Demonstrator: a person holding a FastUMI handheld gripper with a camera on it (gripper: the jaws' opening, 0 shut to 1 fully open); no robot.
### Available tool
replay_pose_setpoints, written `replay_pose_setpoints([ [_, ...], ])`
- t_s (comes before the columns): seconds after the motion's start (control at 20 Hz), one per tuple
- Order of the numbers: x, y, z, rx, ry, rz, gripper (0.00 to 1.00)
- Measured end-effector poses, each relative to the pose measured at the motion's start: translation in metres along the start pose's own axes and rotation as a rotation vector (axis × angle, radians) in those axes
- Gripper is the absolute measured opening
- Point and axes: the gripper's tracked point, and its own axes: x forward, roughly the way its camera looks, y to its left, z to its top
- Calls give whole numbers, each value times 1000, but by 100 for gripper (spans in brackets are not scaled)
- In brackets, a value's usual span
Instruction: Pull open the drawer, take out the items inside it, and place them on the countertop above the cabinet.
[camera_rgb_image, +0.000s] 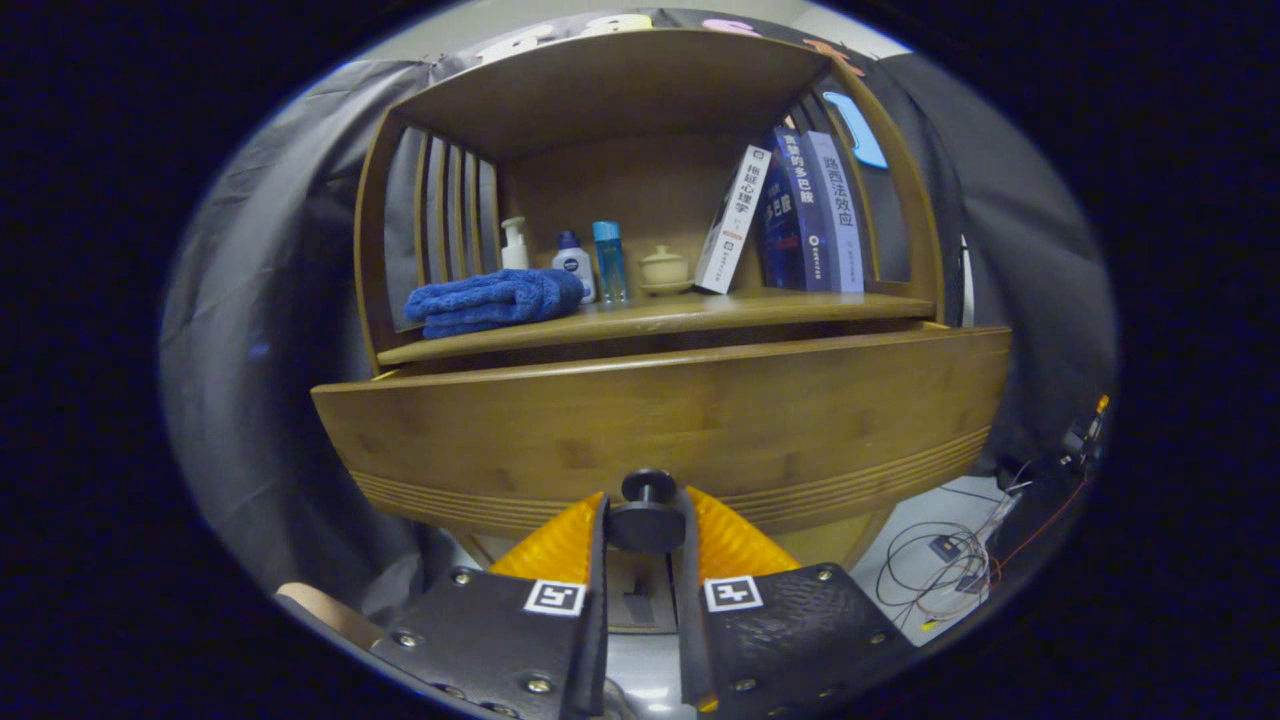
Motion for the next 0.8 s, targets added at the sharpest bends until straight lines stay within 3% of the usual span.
replay_pose_setpoints([
  [0.8, -66, 6, -27, 14, 64, -5, 29],
])
